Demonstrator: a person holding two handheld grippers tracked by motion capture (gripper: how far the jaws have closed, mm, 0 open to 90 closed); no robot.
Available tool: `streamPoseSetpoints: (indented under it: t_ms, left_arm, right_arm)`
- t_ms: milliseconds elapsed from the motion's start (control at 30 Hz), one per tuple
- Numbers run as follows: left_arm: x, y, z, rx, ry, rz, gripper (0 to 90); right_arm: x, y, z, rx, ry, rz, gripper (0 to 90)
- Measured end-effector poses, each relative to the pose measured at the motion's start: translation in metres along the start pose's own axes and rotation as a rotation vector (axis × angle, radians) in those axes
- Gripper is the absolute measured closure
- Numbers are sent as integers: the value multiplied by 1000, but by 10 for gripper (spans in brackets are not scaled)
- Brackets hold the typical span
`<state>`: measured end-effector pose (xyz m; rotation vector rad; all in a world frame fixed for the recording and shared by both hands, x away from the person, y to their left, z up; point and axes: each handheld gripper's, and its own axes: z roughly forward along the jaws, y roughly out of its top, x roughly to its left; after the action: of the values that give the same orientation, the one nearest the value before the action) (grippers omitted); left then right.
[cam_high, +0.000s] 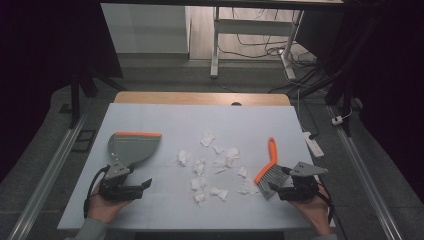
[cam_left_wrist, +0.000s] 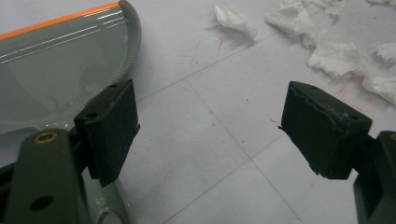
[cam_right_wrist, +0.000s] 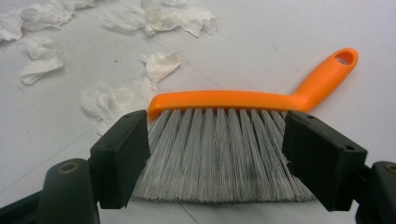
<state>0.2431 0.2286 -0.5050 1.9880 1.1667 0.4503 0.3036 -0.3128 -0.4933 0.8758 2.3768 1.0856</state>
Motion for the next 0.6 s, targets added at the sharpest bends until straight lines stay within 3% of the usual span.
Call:
streamPoseSetpoints:
  t_ms: [600]
  left_arm:
    - [0,0,0,-8,-5,-11,195]
  right_arm:
    - [3,1,-2,-14,-1,6,235]
